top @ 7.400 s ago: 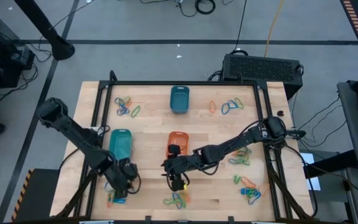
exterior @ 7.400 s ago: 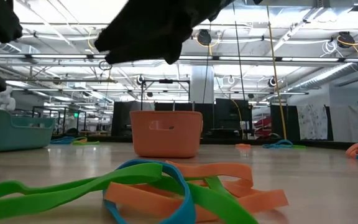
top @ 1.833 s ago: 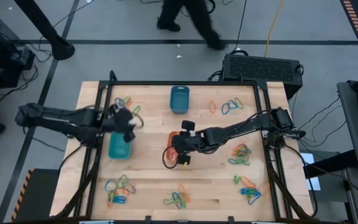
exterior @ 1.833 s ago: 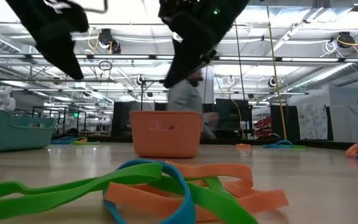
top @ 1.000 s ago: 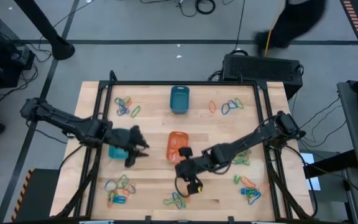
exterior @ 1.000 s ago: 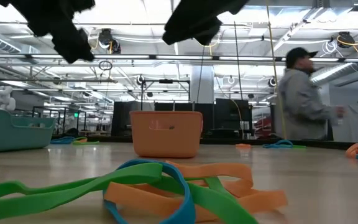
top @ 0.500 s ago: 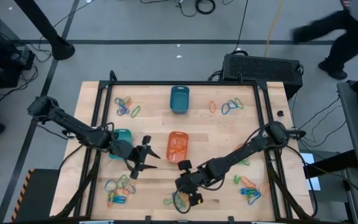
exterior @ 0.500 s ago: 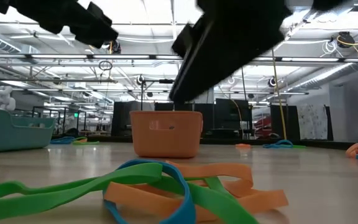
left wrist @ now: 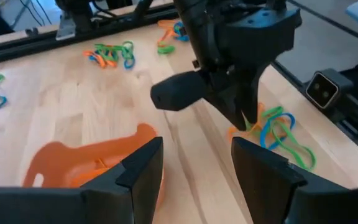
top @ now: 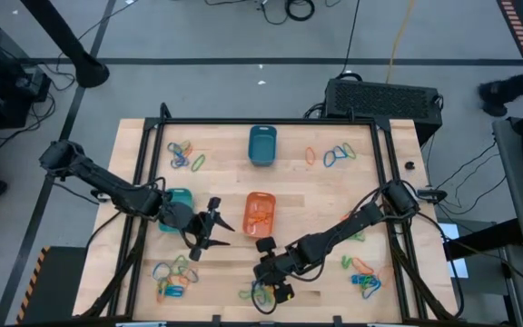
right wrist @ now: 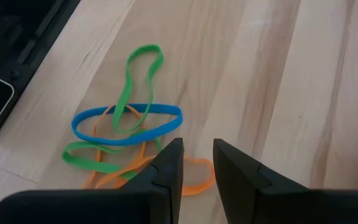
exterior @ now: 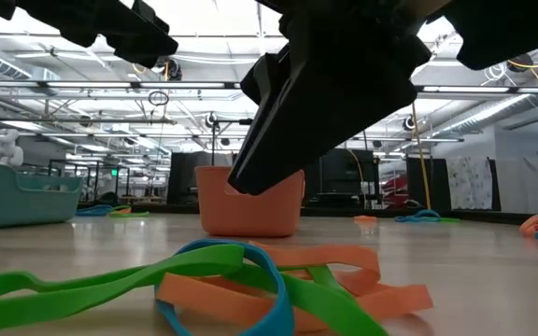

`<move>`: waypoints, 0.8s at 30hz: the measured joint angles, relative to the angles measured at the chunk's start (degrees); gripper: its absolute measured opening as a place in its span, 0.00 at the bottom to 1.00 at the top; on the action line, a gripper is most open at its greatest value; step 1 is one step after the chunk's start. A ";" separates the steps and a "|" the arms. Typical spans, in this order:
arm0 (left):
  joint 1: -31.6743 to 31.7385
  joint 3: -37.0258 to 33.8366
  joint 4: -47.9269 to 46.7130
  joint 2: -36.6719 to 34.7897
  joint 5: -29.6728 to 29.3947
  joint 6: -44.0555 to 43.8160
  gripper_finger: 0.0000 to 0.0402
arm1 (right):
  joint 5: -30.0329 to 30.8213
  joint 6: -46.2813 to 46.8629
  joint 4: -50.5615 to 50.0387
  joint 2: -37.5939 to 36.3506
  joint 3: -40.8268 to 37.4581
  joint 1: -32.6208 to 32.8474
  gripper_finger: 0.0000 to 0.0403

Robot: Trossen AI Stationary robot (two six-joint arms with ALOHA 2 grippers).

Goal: Sort rubber bands into baskets
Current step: Put the orange rubber band into the orange bin

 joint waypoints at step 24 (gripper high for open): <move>-0.13 0.00 -4.04 -0.02 -0.04 -2.10 0.49 | 0.04 -0.18 0.02 0.00 0.02 -0.28 0.38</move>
